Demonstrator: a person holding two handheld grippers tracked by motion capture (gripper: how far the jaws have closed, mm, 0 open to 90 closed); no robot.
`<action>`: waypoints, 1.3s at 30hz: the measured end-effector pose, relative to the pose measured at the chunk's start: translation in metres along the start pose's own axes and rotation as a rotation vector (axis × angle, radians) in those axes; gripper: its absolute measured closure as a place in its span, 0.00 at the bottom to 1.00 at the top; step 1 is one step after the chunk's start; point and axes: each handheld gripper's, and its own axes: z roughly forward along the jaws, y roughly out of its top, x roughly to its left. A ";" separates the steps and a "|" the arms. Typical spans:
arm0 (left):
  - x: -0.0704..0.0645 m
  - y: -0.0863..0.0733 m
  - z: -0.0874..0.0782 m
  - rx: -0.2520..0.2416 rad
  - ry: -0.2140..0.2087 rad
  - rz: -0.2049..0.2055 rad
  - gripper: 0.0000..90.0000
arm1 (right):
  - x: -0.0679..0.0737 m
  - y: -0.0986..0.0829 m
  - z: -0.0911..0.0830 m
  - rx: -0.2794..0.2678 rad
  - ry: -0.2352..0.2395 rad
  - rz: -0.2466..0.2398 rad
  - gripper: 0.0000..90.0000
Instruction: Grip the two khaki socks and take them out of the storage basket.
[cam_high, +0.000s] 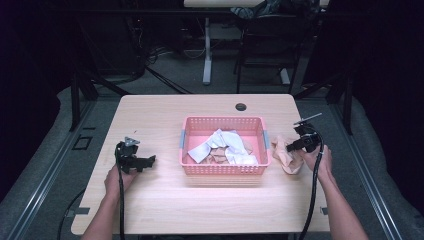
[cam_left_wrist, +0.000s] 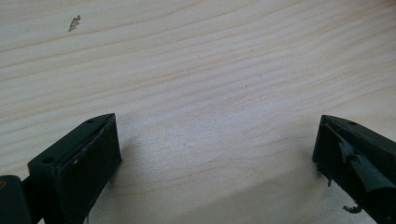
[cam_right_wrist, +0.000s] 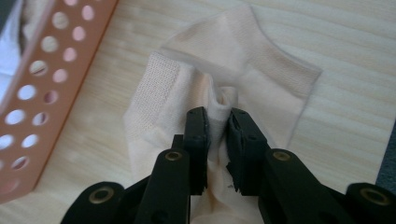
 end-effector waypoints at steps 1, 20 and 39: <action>0.000 0.000 0.000 0.000 0.000 0.000 0.01 | -0.001 0.000 0.002 -0.009 -0.008 0.009 0.85; -0.001 -0.001 0.000 -0.003 -0.001 0.003 0.01 | 0.009 0.000 -0.026 -0.050 0.008 -0.066 0.21; -0.001 0.000 0.000 -0.003 -0.002 0.003 0.01 | 0.023 -0.027 -0.069 -0.111 0.016 -0.133 0.00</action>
